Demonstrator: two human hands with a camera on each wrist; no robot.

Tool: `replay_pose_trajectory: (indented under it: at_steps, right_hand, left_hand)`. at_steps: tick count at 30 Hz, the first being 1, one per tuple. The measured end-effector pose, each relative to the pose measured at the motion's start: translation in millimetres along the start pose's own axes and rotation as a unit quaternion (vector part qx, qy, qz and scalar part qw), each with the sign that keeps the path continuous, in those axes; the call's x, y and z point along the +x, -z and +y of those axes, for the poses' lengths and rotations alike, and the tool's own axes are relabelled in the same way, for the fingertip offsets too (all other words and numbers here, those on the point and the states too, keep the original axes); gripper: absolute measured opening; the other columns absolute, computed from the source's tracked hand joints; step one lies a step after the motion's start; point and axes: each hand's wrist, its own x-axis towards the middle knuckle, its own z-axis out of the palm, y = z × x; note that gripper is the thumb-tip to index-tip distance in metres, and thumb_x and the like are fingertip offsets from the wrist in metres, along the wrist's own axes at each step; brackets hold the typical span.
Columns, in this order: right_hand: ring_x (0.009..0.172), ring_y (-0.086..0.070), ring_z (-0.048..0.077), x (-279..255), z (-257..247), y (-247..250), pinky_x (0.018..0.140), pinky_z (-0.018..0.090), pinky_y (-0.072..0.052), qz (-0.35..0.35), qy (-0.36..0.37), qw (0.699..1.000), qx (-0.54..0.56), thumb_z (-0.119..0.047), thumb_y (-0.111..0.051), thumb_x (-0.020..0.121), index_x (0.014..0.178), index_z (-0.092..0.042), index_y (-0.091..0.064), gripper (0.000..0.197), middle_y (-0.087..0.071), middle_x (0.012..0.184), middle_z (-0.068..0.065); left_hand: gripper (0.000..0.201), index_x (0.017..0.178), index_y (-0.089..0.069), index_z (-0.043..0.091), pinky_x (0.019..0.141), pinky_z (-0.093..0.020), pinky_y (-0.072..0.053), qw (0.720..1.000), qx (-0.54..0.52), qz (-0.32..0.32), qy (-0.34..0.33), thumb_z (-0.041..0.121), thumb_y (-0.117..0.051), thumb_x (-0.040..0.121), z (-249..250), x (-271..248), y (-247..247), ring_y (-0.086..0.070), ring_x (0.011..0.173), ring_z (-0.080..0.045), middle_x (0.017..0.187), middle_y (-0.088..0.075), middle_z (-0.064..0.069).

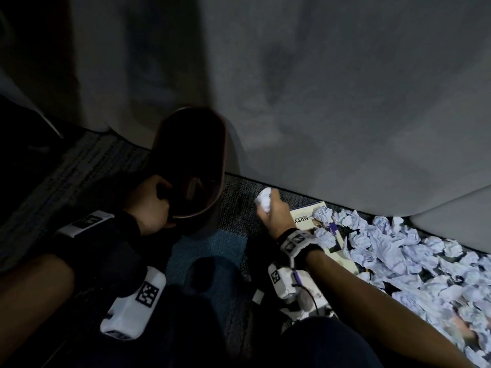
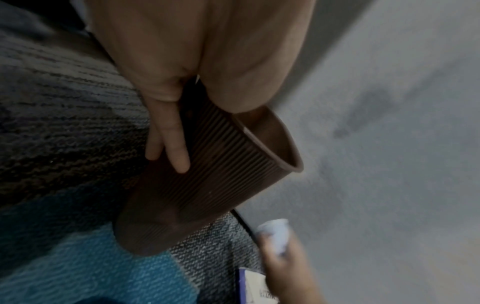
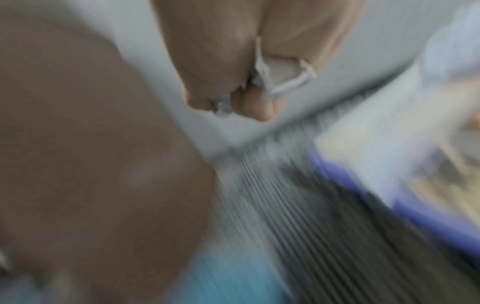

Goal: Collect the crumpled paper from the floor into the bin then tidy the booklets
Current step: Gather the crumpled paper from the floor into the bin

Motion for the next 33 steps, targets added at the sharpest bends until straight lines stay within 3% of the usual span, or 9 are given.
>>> replay_pose_trajectory:
  at_steps: [4,7,11,16,19,22,25,29,33]
  right_hand:
    - [0.071,-0.054,-0.006,2.5,-77.1,81.2,0.07,0.01,-0.039,0.068,0.12,0.984,0.111,-0.022,-0.06,0.093,0.101,-0.004,-0.054,0.021,-0.059,0.083,-0.008]
    - [0.057,-0.049,-0.007,-5.0,-150.5,103.3,0.061,0.005,-0.038,-0.04,0.213,0.964,0.155,-0.011,-0.052,0.097,0.083,0.001,-0.053,0.018,-0.049,0.07,-0.006]
    - [0.038,-0.049,0.012,3.3,-192.5,67.4,0.035,0.021,-0.042,-0.24,0.04,0.959,0.146,-0.03,-0.065,0.09,0.077,-0.007,-0.052,0.029,-0.052,0.057,0.007]
    - [0.096,-0.063,0.038,5.6,-202.2,66.1,0.087,0.054,-0.052,-0.26,-0.135,0.934,0.206,-0.041,-0.06,0.09,0.114,-0.012,-0.044,0.041,-0.058,0.116,0.018]
    - [0.102,-0.064,0.036,6.0,-185.0,101.6,0.091,0.045,-0.052,-0.252,-0.105,0.922,0.274,-0.03,-0.049,0.098,0.115,-0.016,-0.052,0.022,-0.057,0.118,0.011]
    - [0.066,-0.068,0.017,-2.1,-127.5,127.0,0.063,0.025,-0.055,-0.174,-0.077,0.914,0.359,-0.016,-0.046,0.099,0.098,-0.01,-0.059,0.015,-0.068,0.083,0.008]
    - [0.042,-0.052,0.005,-11.5,-31.1,106.8,0.042,0.018,-0.041,-0.086,-0.082,0.983,0.139,-0.011,-0.055,0.095,0.092,-0.008,-0.058,0.006,-0.057,0.067,0.006]
    - [0.094,-0.059,0.032,-32.4,54.8,50.8,0.089,0.037,-0.048,-0.165,-0.09,0.958,-0.215,-0.026,-0.072,0.08,0.13,-0.013,-0.049,0.056,-0.044,0.117,0.014]
    - [0.103,-0.058,0.039,-32.7,67.3,21.8,0.091,0.041,-0.046,-0.17,-0.057,0.95,-0.255,-0.028,-0.064,0.086,0.122,-0.01,-0.051,0.042,-0.044,0.121,0.019]
  left_hand:
    - [0.04,0.103,-0.053,0.022,0.069,-0.042,-0.056,0.994,0.081,0.002,-0.075,-0.009,-0.036,0.085,6.4,-8.6,9.4,-0.062,0.079,-0.033,0.093,-0.061,-0.01]
    - [0.041,0.107,-0.055,0.019,0.073,-0.031,-0.046,0.983,0.136,-0.009,-0.124,-0.009,-0.038,0.082,9.9,-13.6,10.4,-0.055,0.082,-0.025,0.099,-0.058,-0.008]
    - [0.042,0.113,-0.057,0.013,0.09,-0.032,-0.044,0.974,0.155,-0.023,-0.163,-0.009,-0.045,0.079,22.6,-19.0,8.8,-0.056,0.096,-0.024,0.102,-0.06,-0.008]
    - [0.034,0.106,-0.06,0.012,0.085,-0.026,-0.044,0.963,0.15,-0.069,-0.211,-0.008,-0.053,0.079,25.8,-22.4,8.0,-0.061,0.097,-0.02,0.1,-0.065,-0.003]
    - [0.035,0.114,-0.061,0.011,0.087,-0.029,-0.045,0.957,0.184,-0.058,-0.218,0.0,-0.062,0.081,24.9,-23.5,8.2,-0.062,0.1,-0.027,0.107,-0.067,-0.012]
    - [0.039,0.122,-0.058,0.006,0.091,-0.032,-0.042,0.956,0.199,-0.034,-0.215,0.0,-0.057,0.084,30.8,-30.3,5.6,-0.059,0.107,-0.033,0.118,-0.063,-0.02]
    - [0.039,0.126,-0.055,0.006,0.096,-0.033,-0.04,0.947,0.231,-0.034,-0.221,0.004,-0.053,0.087,34.1,-34.1,2.5,-0.056,0.114,-0.035,0.126,-0.059,-0.022]
    - [0.046,0.13,-0.052,0.008,0.098,-0.036,-0.04,0.932,0.293,-0.032,-0.212,0.001,-0.049,0.085,35.7,-31.3,-1.9,-0.054,0.116,-0.036,0.129,-0.055,-0.024]
    - [0.056,0.136,-0.046,0.011,0.1,-0.037,-0.039,0.925,0.317,-0.025,-0.208,-0.005,-0.048,0.082,36.3,-29.9,-5.0,-0.051,0.12,-0.037,0.134,-0.052,-0.023]
